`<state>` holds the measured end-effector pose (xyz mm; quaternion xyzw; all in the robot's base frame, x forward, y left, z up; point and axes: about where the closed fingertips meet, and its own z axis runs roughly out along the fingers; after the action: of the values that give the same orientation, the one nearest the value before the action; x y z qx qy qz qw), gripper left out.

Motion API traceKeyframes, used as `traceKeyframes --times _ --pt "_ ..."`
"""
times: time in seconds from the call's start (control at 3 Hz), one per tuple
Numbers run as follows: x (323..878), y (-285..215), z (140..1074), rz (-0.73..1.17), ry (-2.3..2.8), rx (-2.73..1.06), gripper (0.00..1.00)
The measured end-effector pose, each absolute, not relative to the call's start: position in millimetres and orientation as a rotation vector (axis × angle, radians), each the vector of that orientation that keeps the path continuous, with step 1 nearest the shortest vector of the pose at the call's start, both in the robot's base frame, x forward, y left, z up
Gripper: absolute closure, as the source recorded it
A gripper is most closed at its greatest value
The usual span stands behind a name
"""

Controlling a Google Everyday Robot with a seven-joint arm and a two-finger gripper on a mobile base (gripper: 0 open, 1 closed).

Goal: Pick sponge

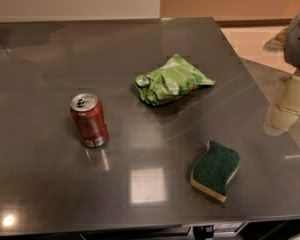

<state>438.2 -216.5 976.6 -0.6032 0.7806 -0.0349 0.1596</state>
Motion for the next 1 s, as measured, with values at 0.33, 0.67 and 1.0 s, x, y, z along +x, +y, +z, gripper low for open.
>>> traceKeyframes --times 0.33,0.67,1.0 --pt "438 -217 977 -0.1 2.231 -1.724 0.0" --pt "438 -210 972 -0.051 2.191 -1.817 0.0" --pt "434 -196 956 -0.001 2.08 -1.986 0.0"
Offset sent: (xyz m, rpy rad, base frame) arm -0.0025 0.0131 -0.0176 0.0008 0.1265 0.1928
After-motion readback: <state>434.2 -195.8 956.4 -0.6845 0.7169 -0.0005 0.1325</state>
